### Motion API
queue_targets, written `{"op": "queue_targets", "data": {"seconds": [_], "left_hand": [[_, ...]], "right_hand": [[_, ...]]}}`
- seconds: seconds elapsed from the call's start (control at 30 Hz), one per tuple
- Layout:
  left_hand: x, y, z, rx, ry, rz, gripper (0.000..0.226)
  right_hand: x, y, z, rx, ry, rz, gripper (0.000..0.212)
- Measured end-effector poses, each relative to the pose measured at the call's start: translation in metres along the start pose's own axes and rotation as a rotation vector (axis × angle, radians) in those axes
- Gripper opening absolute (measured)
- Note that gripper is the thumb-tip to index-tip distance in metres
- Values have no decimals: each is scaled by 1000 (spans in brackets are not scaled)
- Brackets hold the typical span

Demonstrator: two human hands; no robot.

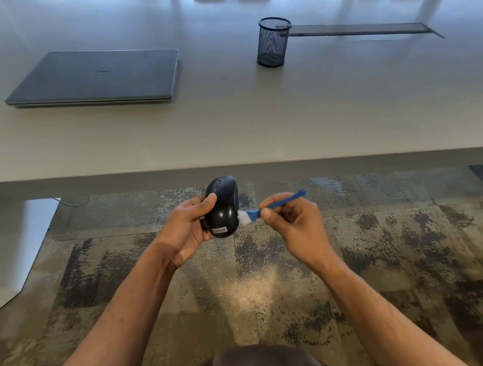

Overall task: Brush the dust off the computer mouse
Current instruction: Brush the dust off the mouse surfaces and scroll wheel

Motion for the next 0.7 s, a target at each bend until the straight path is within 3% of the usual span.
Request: {"op": "queue_targets", "data": {"seconds": [0.23,0.47,0.7], "left_hand": [[1,-2,-1,9,-23,-12,48],[1,-2,2,10,-22,6,44],[-9,-2,-1,25,-43,-20,45]], "right_hand": [[3,-8,-13,66,-47,91,11],[6,3,4,7,105,-1,16],[13,-20,-22,65,-113,169,15]]}}
Point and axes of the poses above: each hand's wrist, its own y-axis away from the middle knuckle, its own x-axis out of the back of the hand, z = x × y, the point moved 5 cm from there along -y, towards the middle knuckle, and after that the axes turned 15 degrees about -y, right-handed, at the moved point
